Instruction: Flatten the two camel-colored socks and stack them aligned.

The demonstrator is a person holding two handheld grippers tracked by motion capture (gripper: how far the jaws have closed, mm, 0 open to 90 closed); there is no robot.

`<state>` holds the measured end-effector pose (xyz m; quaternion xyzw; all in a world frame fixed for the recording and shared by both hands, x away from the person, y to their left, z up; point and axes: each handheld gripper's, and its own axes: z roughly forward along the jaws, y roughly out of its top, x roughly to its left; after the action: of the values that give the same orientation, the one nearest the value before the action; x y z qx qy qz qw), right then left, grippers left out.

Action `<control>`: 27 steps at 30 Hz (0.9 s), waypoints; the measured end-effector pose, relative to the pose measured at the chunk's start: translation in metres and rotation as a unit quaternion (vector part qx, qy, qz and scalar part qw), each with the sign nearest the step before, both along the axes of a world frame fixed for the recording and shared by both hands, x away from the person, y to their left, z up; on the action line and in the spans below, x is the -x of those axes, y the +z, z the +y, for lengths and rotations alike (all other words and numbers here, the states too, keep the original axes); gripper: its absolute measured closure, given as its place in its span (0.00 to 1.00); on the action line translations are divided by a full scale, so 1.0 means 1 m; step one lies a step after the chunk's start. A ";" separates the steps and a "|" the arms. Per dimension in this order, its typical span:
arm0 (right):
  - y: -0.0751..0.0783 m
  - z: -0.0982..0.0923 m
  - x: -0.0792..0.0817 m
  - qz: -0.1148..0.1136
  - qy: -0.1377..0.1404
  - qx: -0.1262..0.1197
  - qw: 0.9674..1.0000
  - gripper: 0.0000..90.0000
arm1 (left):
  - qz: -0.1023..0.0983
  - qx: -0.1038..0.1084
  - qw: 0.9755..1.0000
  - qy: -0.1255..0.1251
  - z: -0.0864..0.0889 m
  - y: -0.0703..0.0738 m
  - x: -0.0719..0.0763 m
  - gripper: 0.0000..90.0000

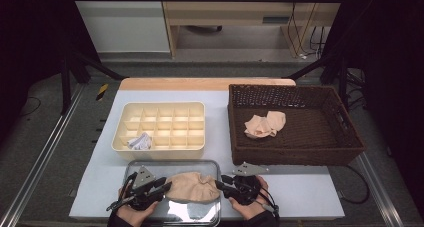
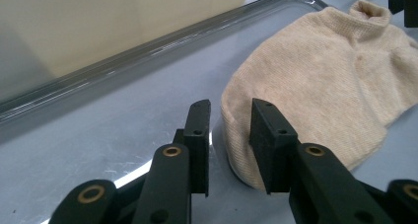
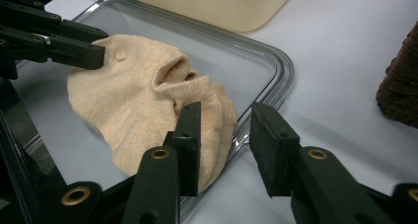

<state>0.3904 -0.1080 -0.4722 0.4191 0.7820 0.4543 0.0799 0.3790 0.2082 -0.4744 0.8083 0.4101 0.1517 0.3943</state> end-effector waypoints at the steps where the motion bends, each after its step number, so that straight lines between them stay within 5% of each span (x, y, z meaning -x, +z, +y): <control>1: -0.001 0.001 0.000 0.001 0.001 0.002 1.000 0.71 | 0.000 -0.001 1.000 -0.001 0.000 0.000 0.001 0.77; 11: -0.013 0.009 0.007 0.028 0.000 0.017 0.999 0.76 | 0.005 -0.002 1.000 -0.003 -0.003 -0.001 0.008 0.85; 14: -0.013 0.007 0.008 0.031 -0.006 0.010 0.999 0.83 | 0.004 -0.008 1.000 -0.003 -0.005 -0.001 0.009 0.89; 15: -0.012 0.006 0.009 0.029 0.003 0.006 1.000 0.96 | 0.000 -0.016 1.000 -0.005 -0.007 0.000 0.011 0.91; 20: -0.010 0.004 0.007 0.041 0.006 0.004 0.999 0.98 | 0.004 -0.007 1.000 -0.001 -0.008 0.000 0.010 0.94; 24: -0.004 -0.005 -0.003 0.025 -0.008 0.019 0.999 0.98 | 0.004 0.019 1.000 -0.005 -0.012 0.001 0.008 0.94; 27: -0.001 -0.011 -0.015 0.006 -0.027 0.022 0.999 0.98 | -0.009 0.012 1.000 -0.008 -0.018 0.001 0.007 0.94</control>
<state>0.4057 -0.1193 -0.4735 0.4408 0.7805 0.4326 0.0966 0.3717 0.1900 -0.4736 0.8056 0.4015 0.1505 0.4088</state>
